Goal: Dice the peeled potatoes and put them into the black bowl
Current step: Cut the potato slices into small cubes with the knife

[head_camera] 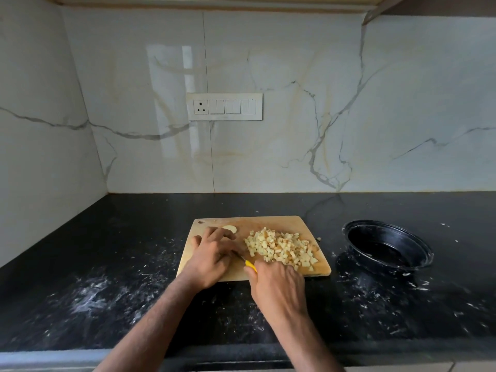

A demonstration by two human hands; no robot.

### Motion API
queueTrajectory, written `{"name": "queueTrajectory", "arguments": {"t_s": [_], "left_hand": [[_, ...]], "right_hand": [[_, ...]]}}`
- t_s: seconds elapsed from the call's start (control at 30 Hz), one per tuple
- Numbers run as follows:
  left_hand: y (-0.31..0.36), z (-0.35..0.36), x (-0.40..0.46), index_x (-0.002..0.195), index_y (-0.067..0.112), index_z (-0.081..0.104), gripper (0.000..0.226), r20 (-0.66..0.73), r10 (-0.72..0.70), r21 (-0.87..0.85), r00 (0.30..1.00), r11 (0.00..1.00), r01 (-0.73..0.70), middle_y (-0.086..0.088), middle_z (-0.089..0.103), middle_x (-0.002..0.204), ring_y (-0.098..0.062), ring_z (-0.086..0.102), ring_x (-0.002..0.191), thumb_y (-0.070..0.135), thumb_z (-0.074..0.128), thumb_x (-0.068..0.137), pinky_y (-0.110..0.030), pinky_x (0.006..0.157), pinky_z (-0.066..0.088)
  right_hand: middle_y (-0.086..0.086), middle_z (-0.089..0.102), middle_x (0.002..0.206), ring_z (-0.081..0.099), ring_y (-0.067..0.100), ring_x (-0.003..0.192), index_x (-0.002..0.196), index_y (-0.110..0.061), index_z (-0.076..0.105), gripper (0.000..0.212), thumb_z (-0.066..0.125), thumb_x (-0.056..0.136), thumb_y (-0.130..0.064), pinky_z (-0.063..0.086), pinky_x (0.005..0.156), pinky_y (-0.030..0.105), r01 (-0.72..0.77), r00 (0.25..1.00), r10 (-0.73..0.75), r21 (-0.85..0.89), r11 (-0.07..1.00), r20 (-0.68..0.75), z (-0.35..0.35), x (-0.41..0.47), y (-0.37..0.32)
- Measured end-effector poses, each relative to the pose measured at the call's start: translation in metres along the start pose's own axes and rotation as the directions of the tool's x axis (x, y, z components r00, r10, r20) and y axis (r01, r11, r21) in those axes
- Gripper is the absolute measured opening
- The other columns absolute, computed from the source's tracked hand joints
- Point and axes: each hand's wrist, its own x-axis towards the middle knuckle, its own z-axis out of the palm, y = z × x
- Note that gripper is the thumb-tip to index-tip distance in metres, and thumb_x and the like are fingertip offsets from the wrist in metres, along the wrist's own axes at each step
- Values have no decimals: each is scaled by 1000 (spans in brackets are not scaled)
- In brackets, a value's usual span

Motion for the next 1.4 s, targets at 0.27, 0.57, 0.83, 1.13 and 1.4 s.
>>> {"name": "queueTrajectory", "arguments": {"t_s": [0.27, 0.57, 0.83, 1.13, 1.4], "left_hand": [[-2, 0, 4, 115, 39, 67, 42, -41, -260, 41, 965, 964, 261, 13, 46, 127, -14, 29, 122, 25, 44, 83, -43, 95, 24], [-18, -7, 6, 78, 32, 69, 28, -277, -413, -341, 868, 887, 313, 17, 64, 93, -11, 56, 95, 4, 71, 84, -37, 88, 46], [-20, -5, 7, 86, 19, 69, 18, -267, -441, -382, 857, 865, 326, 12, 66, 90, -8, 58, 90, 2, 67, 86, -28, 83, 48], [-12, 0, 5, 113, 41, 69, 48, -144, -276, -170, 950, 953, 251, 12, 59, 119, -16, 36, 121, 2, 53, 89, -38, 93, 28], [4, -3, 4, 118, 45, 66, 45, 17, -254, 67, 967, 965, 252, 9, 48, 129, -17, 28, 125, 13, 42, 97, -44, 103, 21]], "right_hand": [[-6, 54, 45, 53, 10, 35, 70, -21, 69, 28, 77, 82, -45, 28, 38, 19, -18, 983, 9, -46, 999, -185, 11, -4, 8], [-6, 58, 51, 54, 11, 41, 73, -20, 70, 33, 62, 94, -44, 29, 43, 20, -32, 987, 28, -18, 999, -159, 10, 1, -1], [-11, 47, 63, 47, 6, 53, 93, -23, 64, 41, 31, 107, -44, 26, 48, 20, -76, 997, 76, -52, 996, 1, 14, 12, -13], [-3, 65, 72, 65, 17, 65, 88, -21, 68, 42, 41, 102, -48, 39, 54, 27, -135, 990, 133, -49, 990, -43, 7, -3, -10], [-2, 68, 67, 68, 17, 61, 80, -20, 71, 36, 57, 94, -51, 35, 50, 25, -129, 992, 128, -93, 987, -12, -1, -6, -15]]}}
